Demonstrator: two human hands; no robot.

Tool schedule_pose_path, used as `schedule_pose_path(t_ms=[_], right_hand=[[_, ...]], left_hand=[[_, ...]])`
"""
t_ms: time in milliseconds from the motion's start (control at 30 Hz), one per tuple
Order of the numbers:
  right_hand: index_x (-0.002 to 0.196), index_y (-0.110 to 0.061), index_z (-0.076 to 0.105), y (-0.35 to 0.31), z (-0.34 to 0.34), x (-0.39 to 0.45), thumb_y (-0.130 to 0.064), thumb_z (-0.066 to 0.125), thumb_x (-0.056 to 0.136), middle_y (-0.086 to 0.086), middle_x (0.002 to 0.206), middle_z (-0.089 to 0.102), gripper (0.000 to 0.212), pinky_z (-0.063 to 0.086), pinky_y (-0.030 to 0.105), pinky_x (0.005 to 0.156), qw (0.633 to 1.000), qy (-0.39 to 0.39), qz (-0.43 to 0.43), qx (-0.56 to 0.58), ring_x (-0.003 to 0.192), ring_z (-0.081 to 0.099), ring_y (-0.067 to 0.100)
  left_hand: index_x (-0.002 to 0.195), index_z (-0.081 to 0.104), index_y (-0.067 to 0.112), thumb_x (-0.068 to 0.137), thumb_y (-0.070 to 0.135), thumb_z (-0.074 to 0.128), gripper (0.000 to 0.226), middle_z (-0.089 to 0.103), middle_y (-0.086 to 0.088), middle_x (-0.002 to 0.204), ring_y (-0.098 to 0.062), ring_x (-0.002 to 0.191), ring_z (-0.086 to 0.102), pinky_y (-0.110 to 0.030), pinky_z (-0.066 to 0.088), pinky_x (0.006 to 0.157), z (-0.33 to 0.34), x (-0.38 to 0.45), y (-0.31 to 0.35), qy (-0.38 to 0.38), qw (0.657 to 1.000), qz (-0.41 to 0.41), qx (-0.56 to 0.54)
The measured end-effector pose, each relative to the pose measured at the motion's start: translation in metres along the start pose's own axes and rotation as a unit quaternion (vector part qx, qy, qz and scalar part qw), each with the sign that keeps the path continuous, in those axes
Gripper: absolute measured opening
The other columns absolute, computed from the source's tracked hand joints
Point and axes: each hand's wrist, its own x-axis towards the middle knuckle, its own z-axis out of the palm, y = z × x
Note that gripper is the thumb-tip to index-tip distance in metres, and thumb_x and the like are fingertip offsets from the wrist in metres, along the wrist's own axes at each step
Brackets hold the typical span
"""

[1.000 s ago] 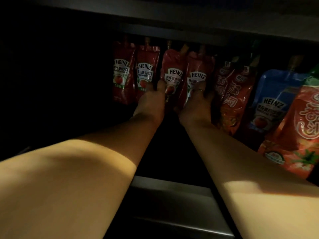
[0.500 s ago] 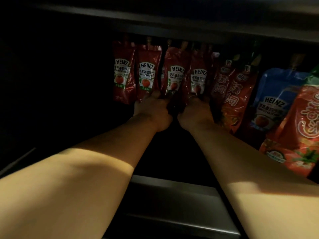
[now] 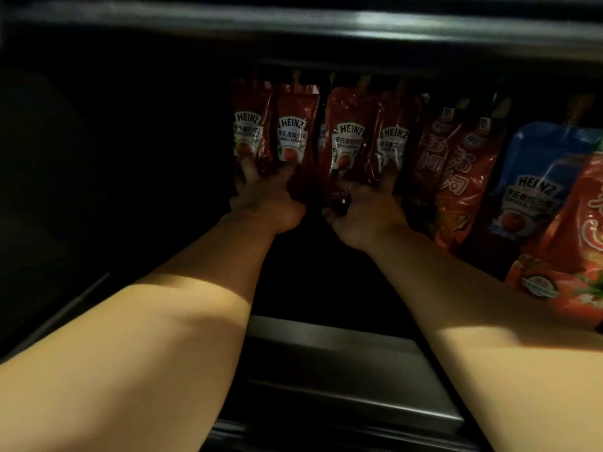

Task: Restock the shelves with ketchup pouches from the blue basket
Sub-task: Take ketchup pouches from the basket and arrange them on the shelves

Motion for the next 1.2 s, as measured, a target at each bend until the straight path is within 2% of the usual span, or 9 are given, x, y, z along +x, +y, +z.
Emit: schedule_pose_path(t_ms=[167, 367, 467, 567, 667, 733, 900, 1067, 1200], right_hand=[[0.154, -0.046, 0.028, 0.002, 0.004, 0.009, -0.073, 0.043, 0.092, 0.003, 0.162, -0.028, 0.069, 0.02, 0.05, 0.124, 0.998, -0.05, 0.009, -0.027, 0.153, 0.008, 0.039], [0.156, -0.038, 0.029, 0.004, 0.009, 0.017, -0.071, 0.036, 0.095, 0.004, 0.165, -0.019, 0.069, 0.017, 0.044, 0.126, 0.997, -0.06, 0.01, -0.037, 0.154, 0.0, 0.032], [0.153, -0.041, 0.034, 0.005, 0.007, 0.013, -0.066, 0.041, 0.096, 0.006, 0.165, -0.016, 0.062, 0.018, 0.044, 0.126, 0.999, -0.037, 0.007, -0.026, 0.154, 0.005, 0.032], [0.152, -0.039, 0.037, 0.005, 0.004, 0.004, -0.05, 0.055, 0.097, 0.009, 0.166, -0.008, 0.059, 0.019, 0.031, 0.122, 0.999, 0.027, -0.002, 0.046, 0.152, 0.018, 0.033], [0.152, -0.027, 0.038, 0.005, -0.001, -0.007, -0.033, 0.064, 0.094, 0.014, 0.163, 0.019, 0.064, 0.024, 0.025, 0.115, 0.989, 0.107, -0.01, 0.103, 0.147, 0.03, 0.034], [0.149, -0.013, 0.042, 0.006, -0.005, -0.014, -0.03, 0.064, 0.094, 0.019, 0.153, 0.038, 0.062, 0.033, 0.028, 0.114, 0.985, 0.137, 0.004, 0.103, 0.139, 0.041, 0.035], [0.135, -0.008, 0.056, 0.001, -0.014, -0.042, -0.031, 0.065, 0.093, 0.017, 0.139, 0.056, 0.049, 0.041, 0.027, 0.104, 0.988, 0.12, 0.033, 0.097, 0.128, 0.053, 0.033], [0.133, -0.006, 0.058, -0.001, -0.025, -0.087, -0.027, 0.065, 0.092, 0.017, 0.131, 0.063, 0.047, 0.041, 0.03, 0.103, 0.984, 0.144, 0.069, 0.084, 0.124, 0.057, 0.033], [0.126, -0.007, 0.062, -0.006, -0.034, -0.128, -0.021, 0.068, 0.089, 0.015, 0.123, 0.068, 0.04, 0.04, 0.025, 0.091, 0.968, 0.172, 0.122, 0.135, 0.117, 0.061, 0.035]], left_hand=[[0.148, 0.001, 0.064, 0.083, 0.079, 0.05, 0.082, -0.035, -0.001, 0.158, -0.039, 0.153, -0.013, -0.058, 0.013, 0.123, 0.007, 0.004, 0.001, -0.035, 0.999, -0.005, 0.041], [0.149, -0.003, 0.063, 0.086, 0.077, 0.048, 0.082, -0.039, -0.003, 0.158, -0.04, 0.152, -0.017, -0.059, 0.011, 0.121, 0.009, 0.008, 0.002, -0.047, 0.996, -0.016, 0.074], [0.15, 0.011, 0.061, 0.086, 0.068, 0.057, 0.078, -0.022, -0.004, 0.164, -0.042, 0.152, -0.002, -0.058, 0.017, 0.121, 0.006, 0.002, 0.001, -0.023, 0.998, -0.007, 0.052], [0.148, 0.035, 0.049, 0.086, 0.048, 0.066, 0.07, 0.011, -0.011, 0.162, -0.042, 0.145, 0.026, -0.056, 0.033, 0.116, 0.0, -0.007, 0.0, 0.061, 0.998, 0.012, -0.007], [0.142, 0.049, 0.029, 0.087, 0.039, 0.068, 0.059, 0.044, -0.016, 0.146, -0.04, 0.129, 0.051, -0.046, 0.049, 0.104, -0.006, -0.016, 0.0, 0.134, 0.99, 0.02, -0.046], [0.135, 0.057, 0.021, 0.087, 0.038, 0.07, 0.052, 0.057, -0.015, 0.136, -0.036, 0.123, 0.058, -0.035, 0.05, 0.097, -0.009, -0.022, -0.004, 0.152, 0.986, 0.011, -0.067], [0.123, 0.064, 0.02, 0.088, 0.033, 0.069, 0.037, 0.066, -0.007, 0.127, -0.028, 0.121, 0.061, -0.021, 0.04, 0.083, -0.016, -0.035, -0.017, 0.129, 0.983, 0.025, -0.128], [0.117, 0.065, 0.018, 0.086, 0.026, 0.07, 0.033, 0.071, -0.009, 0.119, -0.029, 0.116, 0.064, -0.031, 0.048, 0.096, -0.019, -0.047, -0.017, 0.08, 0.984, 0.087, -0.132], [0.124, 0.062, 0.015, 0.087, 0.023, 0.071, 0.039, 0.069, -0.012, 0.121, -0.03, 0.115, 0.064, -0.038, 0.049, 0.1, -0.021, -0.056, -0.02, 0.031, 0.985, 0.09, -0.145]])
